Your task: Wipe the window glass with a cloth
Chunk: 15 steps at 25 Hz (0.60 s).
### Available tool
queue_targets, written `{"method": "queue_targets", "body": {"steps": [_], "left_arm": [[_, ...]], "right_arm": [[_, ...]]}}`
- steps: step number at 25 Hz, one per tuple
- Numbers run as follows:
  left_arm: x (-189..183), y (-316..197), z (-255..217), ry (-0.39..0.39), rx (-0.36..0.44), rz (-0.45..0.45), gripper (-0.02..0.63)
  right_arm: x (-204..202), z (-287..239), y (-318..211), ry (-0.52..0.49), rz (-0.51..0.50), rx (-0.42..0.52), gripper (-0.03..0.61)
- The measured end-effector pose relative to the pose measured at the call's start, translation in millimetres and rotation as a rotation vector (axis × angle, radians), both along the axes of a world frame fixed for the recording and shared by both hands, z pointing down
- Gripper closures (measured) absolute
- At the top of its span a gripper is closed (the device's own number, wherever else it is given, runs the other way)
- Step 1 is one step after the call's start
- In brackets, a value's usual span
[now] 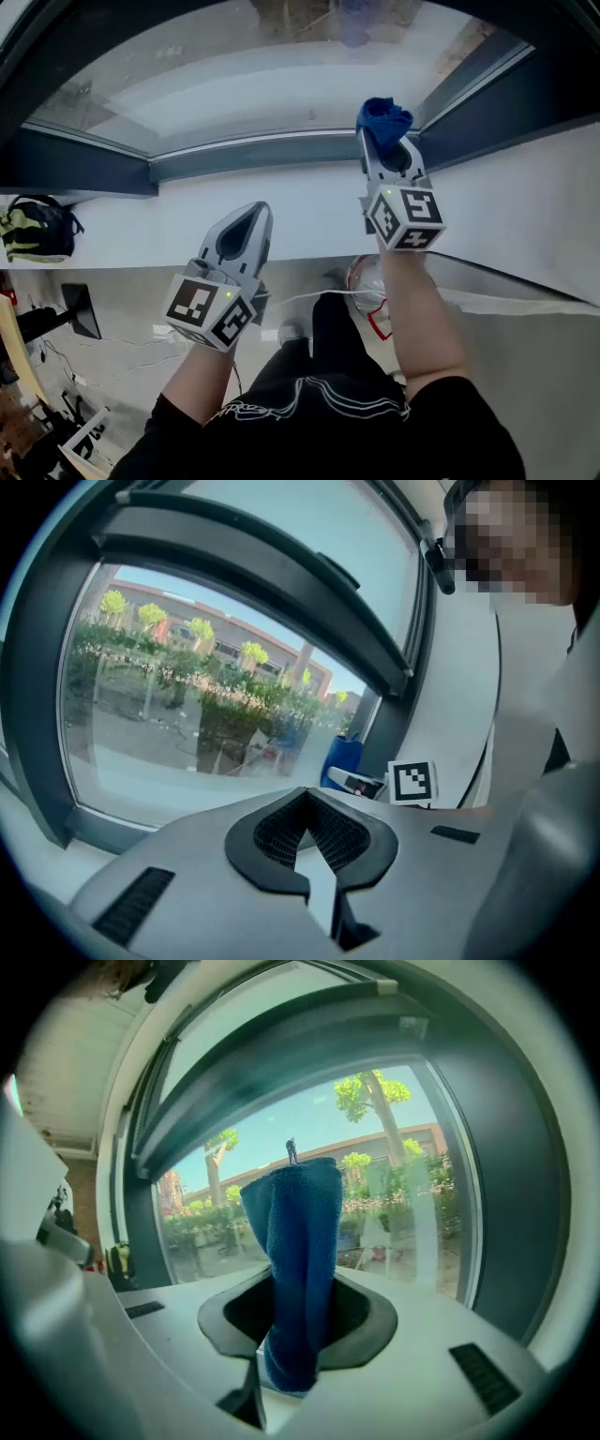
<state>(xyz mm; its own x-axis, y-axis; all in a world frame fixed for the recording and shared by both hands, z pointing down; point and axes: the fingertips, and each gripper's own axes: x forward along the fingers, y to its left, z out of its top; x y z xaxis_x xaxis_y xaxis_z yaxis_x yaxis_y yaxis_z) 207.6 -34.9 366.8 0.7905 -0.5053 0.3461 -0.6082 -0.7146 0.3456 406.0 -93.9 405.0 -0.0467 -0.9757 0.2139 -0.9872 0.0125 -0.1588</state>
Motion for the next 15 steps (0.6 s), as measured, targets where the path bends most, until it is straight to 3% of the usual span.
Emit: {"method": "queue_targets", "body": {"steps": [4,7,9,12,15], "left_arm": [[-15.1,16.9,-93.9,0.075,0.103,0.078,0.611],[-39.0,37.3,-160.8,0.057,0.175,0.108,0.611],[-55.7,54.8,-198.7,0.040,0.203,0.127,0.611],[-76.7,76.9,-254.7,0.108,0.211,0.136,0.611],[-87.7,98.4,-300.0,0.120,0.267,0.178,0.611]], "right_arm": [[-54.9,-108.7,43.4,-0.033,-0.141,0.064,0.485],[-91.4,-181.3,85.4,-0.059,-0.212,0.053,0.485],[-113.9,-224.8,115.0,-0.066,-0.252,0.049,0.485],[-146.5,-282.2,149.8,-0.033,-0.320,0.046,0.485],[-169.8,-330.6,175.3,-0.010,-0.363,0.066,0.485]]}}
